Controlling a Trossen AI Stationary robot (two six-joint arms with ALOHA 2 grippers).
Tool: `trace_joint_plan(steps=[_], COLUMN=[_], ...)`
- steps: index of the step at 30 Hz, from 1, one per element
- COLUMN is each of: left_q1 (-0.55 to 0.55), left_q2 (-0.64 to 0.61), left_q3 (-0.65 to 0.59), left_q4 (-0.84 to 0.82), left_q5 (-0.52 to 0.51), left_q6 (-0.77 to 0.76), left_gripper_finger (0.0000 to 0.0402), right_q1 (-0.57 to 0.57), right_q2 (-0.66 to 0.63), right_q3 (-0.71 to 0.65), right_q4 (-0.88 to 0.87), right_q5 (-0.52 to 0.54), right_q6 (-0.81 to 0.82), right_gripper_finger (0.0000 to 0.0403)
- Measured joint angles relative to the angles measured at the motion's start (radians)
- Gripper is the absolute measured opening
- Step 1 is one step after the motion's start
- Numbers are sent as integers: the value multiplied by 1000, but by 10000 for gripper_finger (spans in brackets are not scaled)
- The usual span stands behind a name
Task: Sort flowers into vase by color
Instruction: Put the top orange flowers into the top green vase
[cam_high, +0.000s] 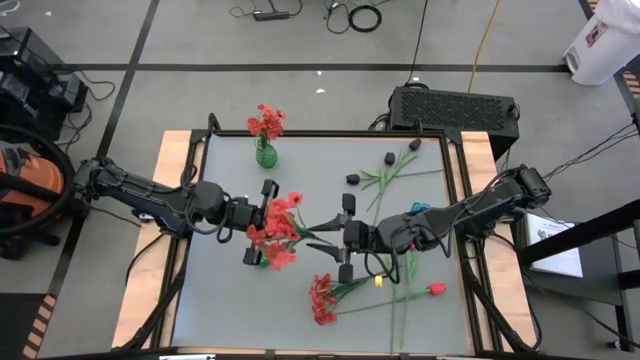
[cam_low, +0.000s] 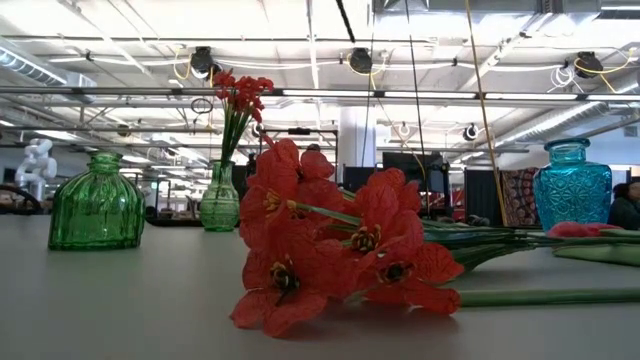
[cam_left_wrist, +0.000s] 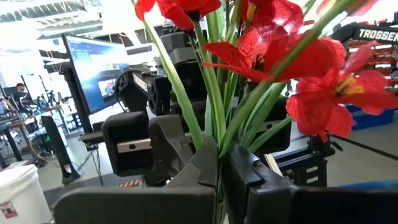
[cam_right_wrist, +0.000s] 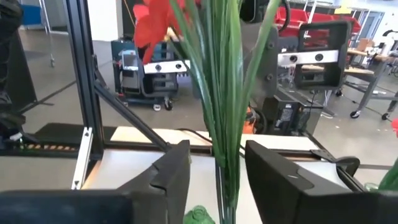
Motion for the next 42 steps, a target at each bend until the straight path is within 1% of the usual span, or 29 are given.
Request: trace_joint_plan(steps=[5, 10, 14, 22, 27, 30, 34, 37, 39, 42], left_q1=[0, -10, -30, -101, -140, -152, -158, -158, -158, -158], left_q2=[-24, -70, -128, -272, -342, -368, -393, -399, -399, -398], left_q3=[0, 0, 0, 0, 0, 0, 0, 0, 0, 0], left_q4=[-84, -193, -294, -551, -655, -712, -814, -891, -916, -931], left_q5=[-37, -86, -87, -88, -91, -148, -296, -384, -411, -415], left_q6=[0, -34, -83, -188, -241, -283, -353, -407, -429, -450], left_gripper_finger=[4, 3, 3, 2, 2, 2, 2, 2, 2, 2], right_q1=[0, 0, 0, 0, 0, 0, 4, 15, 24, 38], right_q2=[0, -1, -1, -1, -1, -1, -1, -1, -1, -1], right_q3=[0, 0, 0, 0, 0, 0, 0, 0, 0, 0], right_q4=[-55, -102, -160, -301, -343, -359, -381, -390, -391, -391], right_q5=[4, 6, 6, 5, 5, 5, 5, 5, 5, 5], right_q6=[22, 55, 97, 212, 248, 258, 280, 280, 280, 280], right_gripper_finger=[164, 169, 169, 169, 169, 169, 169, 169, 169, 169])
